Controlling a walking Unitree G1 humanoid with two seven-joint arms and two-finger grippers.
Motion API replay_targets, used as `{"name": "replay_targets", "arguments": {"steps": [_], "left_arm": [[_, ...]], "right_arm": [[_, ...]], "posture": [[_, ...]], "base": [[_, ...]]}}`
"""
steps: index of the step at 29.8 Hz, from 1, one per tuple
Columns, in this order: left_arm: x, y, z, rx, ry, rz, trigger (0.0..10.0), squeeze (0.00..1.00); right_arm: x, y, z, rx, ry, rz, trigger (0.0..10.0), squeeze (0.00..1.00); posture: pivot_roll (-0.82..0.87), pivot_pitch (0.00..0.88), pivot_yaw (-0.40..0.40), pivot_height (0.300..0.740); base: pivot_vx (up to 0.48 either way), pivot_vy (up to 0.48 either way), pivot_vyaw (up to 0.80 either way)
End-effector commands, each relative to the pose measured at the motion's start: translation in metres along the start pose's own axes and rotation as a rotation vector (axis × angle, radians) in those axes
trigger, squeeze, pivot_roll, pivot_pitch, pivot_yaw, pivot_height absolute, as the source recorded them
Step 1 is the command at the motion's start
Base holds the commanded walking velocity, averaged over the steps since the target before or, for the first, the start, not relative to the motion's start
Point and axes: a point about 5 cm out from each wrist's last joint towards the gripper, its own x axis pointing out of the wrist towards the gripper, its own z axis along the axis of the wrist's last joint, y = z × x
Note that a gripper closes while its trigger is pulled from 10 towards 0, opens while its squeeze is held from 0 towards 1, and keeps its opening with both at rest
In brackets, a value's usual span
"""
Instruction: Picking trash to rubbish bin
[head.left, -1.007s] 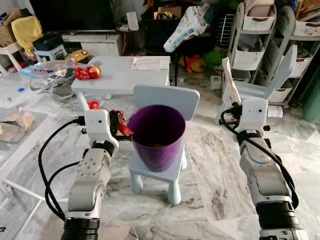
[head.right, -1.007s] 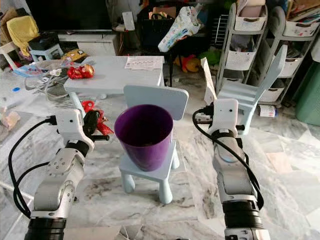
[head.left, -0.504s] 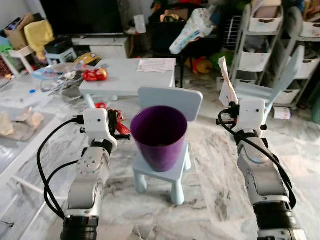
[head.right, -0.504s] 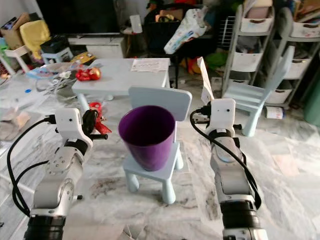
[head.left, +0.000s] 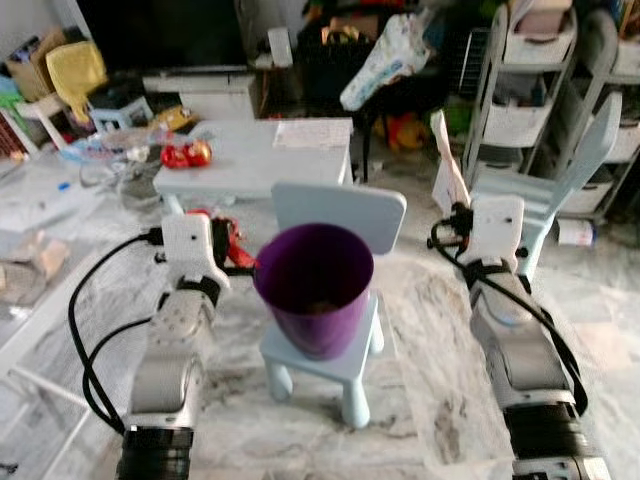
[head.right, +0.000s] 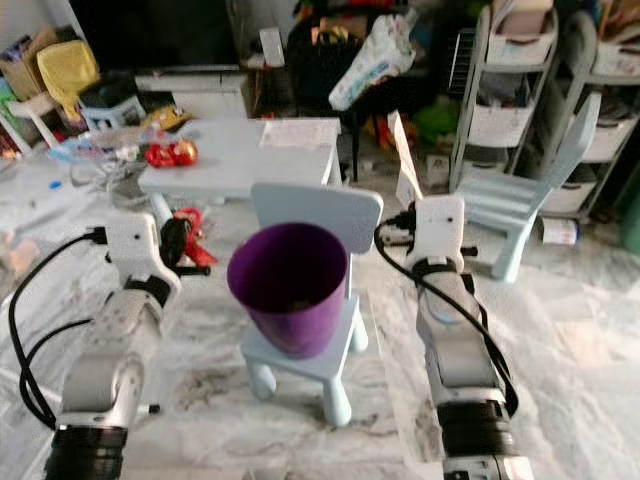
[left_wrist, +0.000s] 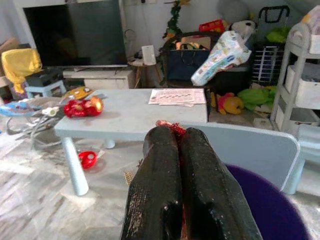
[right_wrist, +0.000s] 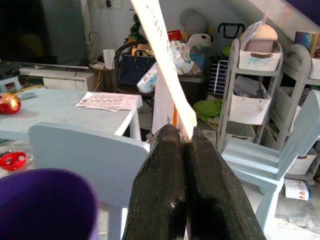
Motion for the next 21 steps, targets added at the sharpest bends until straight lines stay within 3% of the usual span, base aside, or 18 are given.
{"name": "replay_targets", "arguments": {"steps": [1, 7, 15, 19, 21], "left_arm": [[0.0018, -0.0044, -0.0004, 0.001, 0.007, -0.009, 10.0, 0.0], [0.0016, -0.0043, -0.0014, 0.005, 0.009, -0.002, 10.0, 0.0], [0.0016, -0.0036, -0.003, 0.007, 0.016, 0.009, 10.0, 0.0], [0.0007, -0.0035, -0.0046, 0.006, 0.024, 0.01, 10.0, 0.0], [0.0003, -0.0045, -0.0039, -0.002, 0.013, 0.003, 10.0, 0.0]], "right_arm": [[0.0011, -0.0053, 0.0027, -0.006, -0.011, -0.016, 10.0, 0.0], [0.0004, -0.0022, 0.0027, -0.016, -0.015, 0.007, 10.0, 0.0], [-0.0001, 0.0011, 0.0031, -0.027, -0.02, 0.027, 10.0, 0.0], [-0.0002, 0.0008, 0.0022, -0.013, -0.015, 0.021, 10.0, 0.0], [-0.0001, 0.0008, 0.0014, -0.012, -0.012, 0.02, 10.0, 0.0]], "posture": [[0.0, 0.038, 0.06, 0.74], [0.0, 0.036, 0.057, 0.74], [0.0, 0.041, 0.055, 0.74], [0.0, 0.041, 0.055, 0.74], [0.0, 0.043, 0.054, 0.74]], "base": [[0.469, 0.0, 0.0], [0.474, 0.0, 0.0], [0.469, 0.0, 0.8], [0.459, 0.0, 0.0], [0.0, 0.0, 0.0]]}}
